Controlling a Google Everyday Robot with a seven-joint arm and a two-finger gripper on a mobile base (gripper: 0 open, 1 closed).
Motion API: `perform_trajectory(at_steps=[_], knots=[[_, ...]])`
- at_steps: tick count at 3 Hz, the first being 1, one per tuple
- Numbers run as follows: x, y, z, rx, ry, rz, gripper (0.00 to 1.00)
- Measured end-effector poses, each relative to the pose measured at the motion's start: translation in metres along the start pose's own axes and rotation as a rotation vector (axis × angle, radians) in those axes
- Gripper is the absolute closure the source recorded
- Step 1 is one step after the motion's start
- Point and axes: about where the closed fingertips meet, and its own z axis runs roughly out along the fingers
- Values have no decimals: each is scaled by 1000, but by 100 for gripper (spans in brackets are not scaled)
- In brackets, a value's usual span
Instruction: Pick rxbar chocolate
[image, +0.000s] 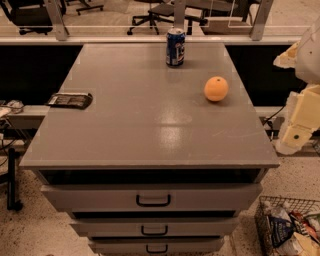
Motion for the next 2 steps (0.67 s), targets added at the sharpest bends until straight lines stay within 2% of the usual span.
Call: perform_trajectory(at_steps=[1, 2], knots=[[0, 0, 0, 0, 0, 0, 0], [-10, -4, 6, -9, -31, 7, 0]])
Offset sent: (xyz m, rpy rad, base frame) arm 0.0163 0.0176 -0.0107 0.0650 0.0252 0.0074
